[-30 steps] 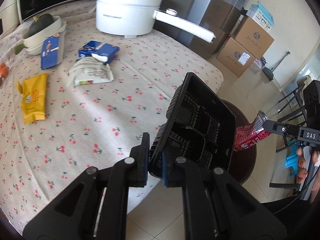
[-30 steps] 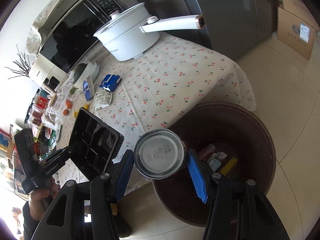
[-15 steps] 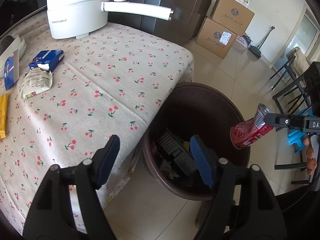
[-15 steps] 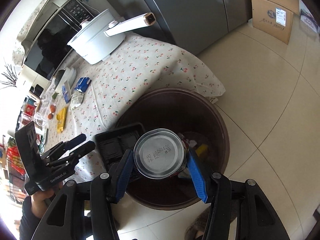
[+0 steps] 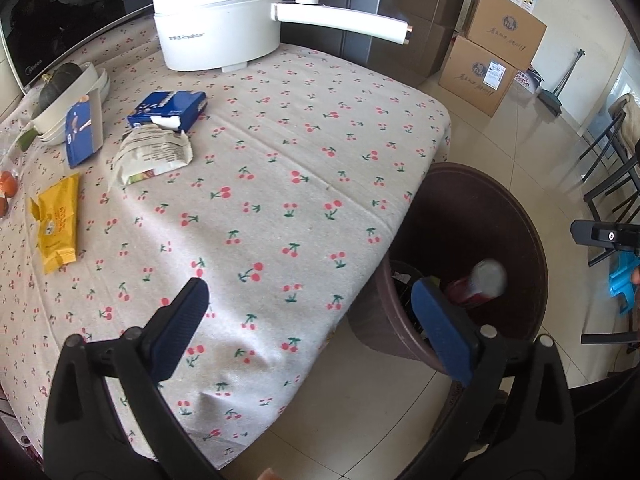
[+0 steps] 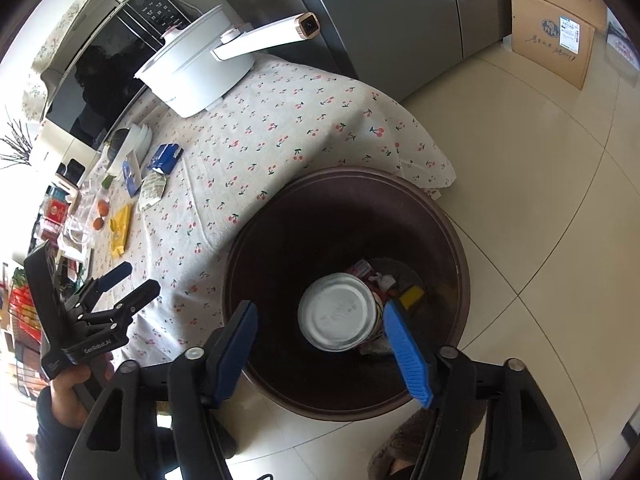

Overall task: Collect trash
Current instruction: 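Carry the tray and can to the bin and release both into it, then grasp the yellow snack bag with the left gripper while the right gripper grasps the white paper packet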

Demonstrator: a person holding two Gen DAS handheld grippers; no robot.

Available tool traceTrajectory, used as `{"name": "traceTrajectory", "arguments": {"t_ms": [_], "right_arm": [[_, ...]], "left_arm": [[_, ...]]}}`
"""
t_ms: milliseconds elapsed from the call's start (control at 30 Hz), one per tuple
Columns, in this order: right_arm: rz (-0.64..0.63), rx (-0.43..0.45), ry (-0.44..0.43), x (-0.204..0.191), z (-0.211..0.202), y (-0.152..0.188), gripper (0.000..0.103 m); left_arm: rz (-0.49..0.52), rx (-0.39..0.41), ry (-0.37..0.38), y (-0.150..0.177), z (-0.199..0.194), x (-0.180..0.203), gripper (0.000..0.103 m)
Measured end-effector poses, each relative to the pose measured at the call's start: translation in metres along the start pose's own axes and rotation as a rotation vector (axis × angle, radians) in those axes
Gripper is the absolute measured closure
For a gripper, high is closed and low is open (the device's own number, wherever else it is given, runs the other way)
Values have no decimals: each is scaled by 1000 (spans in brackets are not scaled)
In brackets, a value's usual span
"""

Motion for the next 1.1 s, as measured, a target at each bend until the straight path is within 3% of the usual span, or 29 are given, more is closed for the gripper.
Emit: {"name": "traceTrajectory", "arguments": {"t_ms": [500, 1100], "right_arm": [[-24, -14, 1, -39, 16, -4, 21], [-171, -28, 17, -147, 70, -5, 18]], "left_arm": [[-129, -6, -64, 27, -29, -76, 1], [-342, -22, -191, 84, -48, -197, 1]]}}
Point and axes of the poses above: each gripper's, at about its wrist camera, not at the fingertips, and z roughly the way its jaws point, x to its right, y to its underside, the point moved 9 cm from there along z, roughly the way its jaws point, and after that the axes turned 8 degrees about z, right-handed, at the moved point
